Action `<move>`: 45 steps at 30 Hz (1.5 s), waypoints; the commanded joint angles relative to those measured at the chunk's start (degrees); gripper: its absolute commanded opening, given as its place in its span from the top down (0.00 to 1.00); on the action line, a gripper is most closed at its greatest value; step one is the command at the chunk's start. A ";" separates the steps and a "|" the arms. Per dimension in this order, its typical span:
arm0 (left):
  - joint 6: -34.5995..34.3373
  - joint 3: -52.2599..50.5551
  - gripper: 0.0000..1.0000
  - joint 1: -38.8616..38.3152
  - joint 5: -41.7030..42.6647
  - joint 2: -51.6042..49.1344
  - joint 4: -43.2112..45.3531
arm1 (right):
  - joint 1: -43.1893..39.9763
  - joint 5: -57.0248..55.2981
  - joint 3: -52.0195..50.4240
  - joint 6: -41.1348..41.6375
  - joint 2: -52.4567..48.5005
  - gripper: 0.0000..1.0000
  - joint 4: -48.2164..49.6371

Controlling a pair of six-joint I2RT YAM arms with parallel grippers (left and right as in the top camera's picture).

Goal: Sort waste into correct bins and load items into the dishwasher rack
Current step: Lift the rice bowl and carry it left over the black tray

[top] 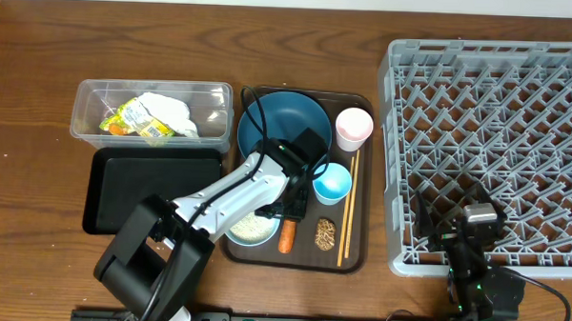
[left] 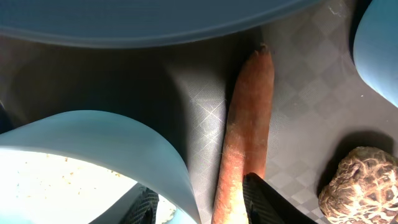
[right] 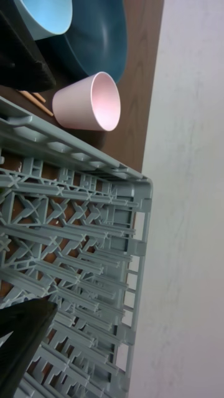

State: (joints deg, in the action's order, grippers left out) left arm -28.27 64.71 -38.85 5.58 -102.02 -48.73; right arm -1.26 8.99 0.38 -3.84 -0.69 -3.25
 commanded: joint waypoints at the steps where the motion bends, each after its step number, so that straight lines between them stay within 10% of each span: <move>1: 0.07 -0.11 0.59 0.15 -0.68 -0.87 0.02 | 0.26 0.22 -0.07 -0.74 0.15 0.01 -0.22; 29: -1.79 -0.83 0.65 4.55 2.25 -3.67 0.76 | 0.26 0.22 -0.07 -0.74 0.15 0.01 -0.22; 45: -1.57 -0.20 0.94 4.83 2.80 -3.39 -0.50 | 0.26 0.22 -0.07 -0.74 0.15 0.01 -0.22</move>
State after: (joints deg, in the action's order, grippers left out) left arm -30.35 64.49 -34.44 9.04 -105.45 -49.10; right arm -1.26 8.99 0.38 -3.84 -0.69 -3.25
